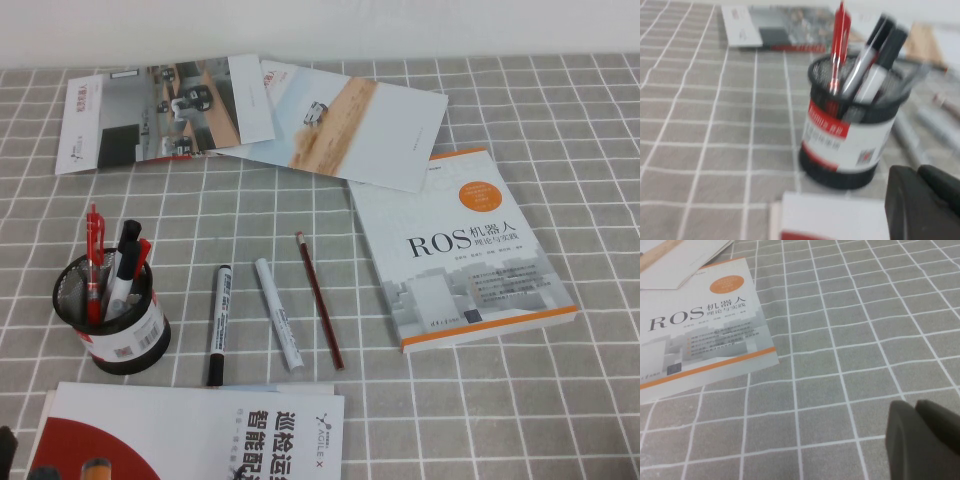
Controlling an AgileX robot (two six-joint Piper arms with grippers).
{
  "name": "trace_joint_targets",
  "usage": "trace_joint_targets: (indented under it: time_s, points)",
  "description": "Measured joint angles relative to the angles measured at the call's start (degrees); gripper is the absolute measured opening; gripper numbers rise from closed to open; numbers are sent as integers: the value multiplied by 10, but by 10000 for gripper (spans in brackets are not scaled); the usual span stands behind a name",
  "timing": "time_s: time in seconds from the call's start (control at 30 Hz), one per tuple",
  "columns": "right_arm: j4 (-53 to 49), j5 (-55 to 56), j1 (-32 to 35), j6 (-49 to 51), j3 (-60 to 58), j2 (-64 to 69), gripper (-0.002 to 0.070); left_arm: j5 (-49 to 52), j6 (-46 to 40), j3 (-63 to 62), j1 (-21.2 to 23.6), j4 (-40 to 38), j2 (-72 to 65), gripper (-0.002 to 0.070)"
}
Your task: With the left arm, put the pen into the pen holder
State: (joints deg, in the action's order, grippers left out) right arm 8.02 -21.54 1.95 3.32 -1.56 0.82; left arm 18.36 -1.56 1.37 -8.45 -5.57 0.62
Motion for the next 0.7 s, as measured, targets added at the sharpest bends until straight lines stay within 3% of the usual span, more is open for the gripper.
trace_joint_targets:
  time_s: [0.33, 0.7]
  points:
    - [0, 0, 0, 0, 0, 0, -15, -124, 100, 0, 0, -71, 0, 0]
    - [0, 0, 0, 0, 0, 0, -15, -132, 143, 0, 0, -85, 0, 0]
